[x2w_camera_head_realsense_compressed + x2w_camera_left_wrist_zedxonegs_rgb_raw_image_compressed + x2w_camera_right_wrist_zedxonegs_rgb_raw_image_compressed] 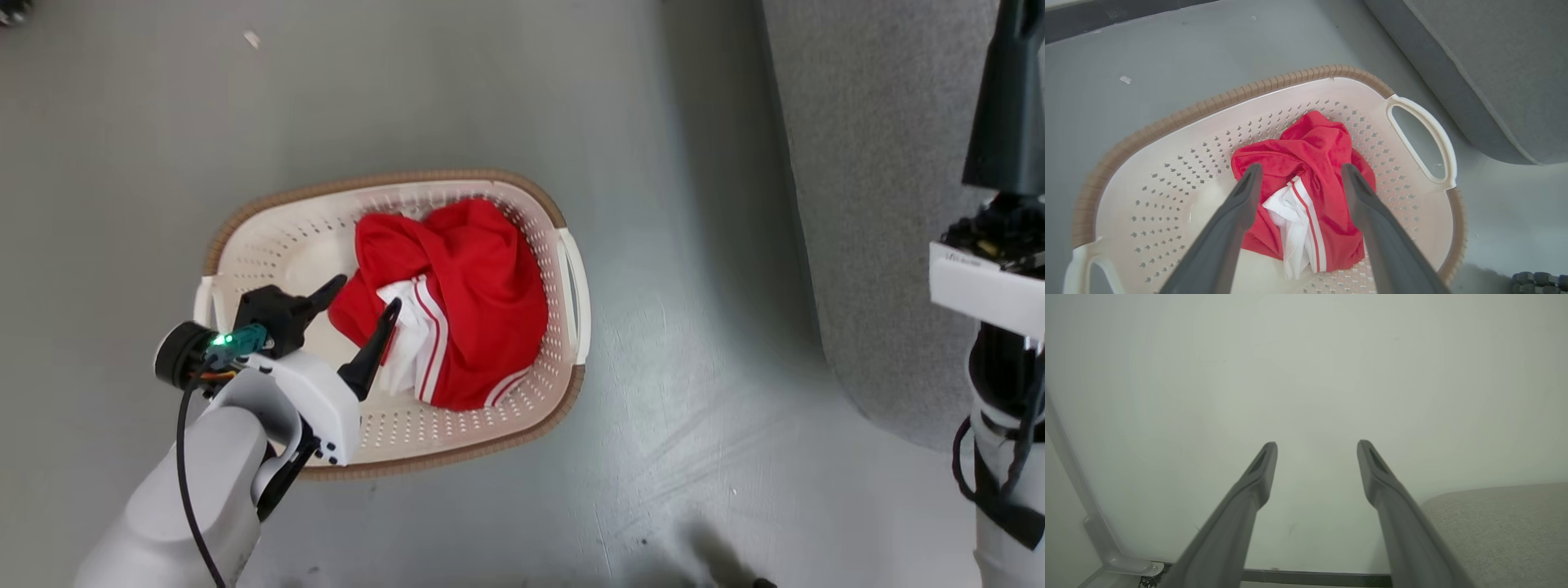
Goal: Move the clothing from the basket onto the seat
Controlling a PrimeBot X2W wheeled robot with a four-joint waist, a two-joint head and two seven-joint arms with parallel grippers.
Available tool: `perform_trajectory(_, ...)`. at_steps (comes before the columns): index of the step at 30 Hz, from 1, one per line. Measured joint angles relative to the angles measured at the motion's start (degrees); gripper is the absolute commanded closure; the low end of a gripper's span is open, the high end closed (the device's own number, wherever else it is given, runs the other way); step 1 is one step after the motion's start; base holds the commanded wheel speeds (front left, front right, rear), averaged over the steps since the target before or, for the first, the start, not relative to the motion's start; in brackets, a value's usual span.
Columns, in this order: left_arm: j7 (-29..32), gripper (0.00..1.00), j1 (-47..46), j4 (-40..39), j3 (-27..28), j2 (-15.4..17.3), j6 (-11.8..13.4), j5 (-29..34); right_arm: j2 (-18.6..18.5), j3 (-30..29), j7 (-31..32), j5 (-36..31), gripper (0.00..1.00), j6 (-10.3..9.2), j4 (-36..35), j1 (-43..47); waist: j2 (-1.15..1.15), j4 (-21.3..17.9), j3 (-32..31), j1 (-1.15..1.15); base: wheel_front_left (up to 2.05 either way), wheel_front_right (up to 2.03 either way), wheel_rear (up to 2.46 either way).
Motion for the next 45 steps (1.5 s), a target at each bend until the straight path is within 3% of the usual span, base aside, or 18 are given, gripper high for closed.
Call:
perform_trajectory(23, 1.22, 0.0, -9.75, 0.53, -6.97, 1.4, 0.0, -3.74, -0.08, 0.27, 0.0, 2.96, 0.0, 0.0, -1.08, -6.61, 0.0, -2.8, 10.12, 0.0, 0.0, 0.0, 0.0)
perform_trajectory(37, 4.87, 0.0, -13.5, 3.88, -6.57, -2.0, 0.0, -10.16, -0.12, 0.77, 0.0, 3.02, 0.0, 0.0, -1.1, -9.48, 0.0, -4.03, 14.4, 0.01, 0.0, 0.0, 0.0)
perform_trajectory(45, 6.71, 0.0, -16.15, 5.56, -8.03, -1.14, 0.0, -9.64, -0.14, 0.86, 0.0, 3.94, 0.0, 0.0, -1.1, -10.1, 0.0, -4.31, 16.15, 0.0, 0.0, 0.0, 0.0)
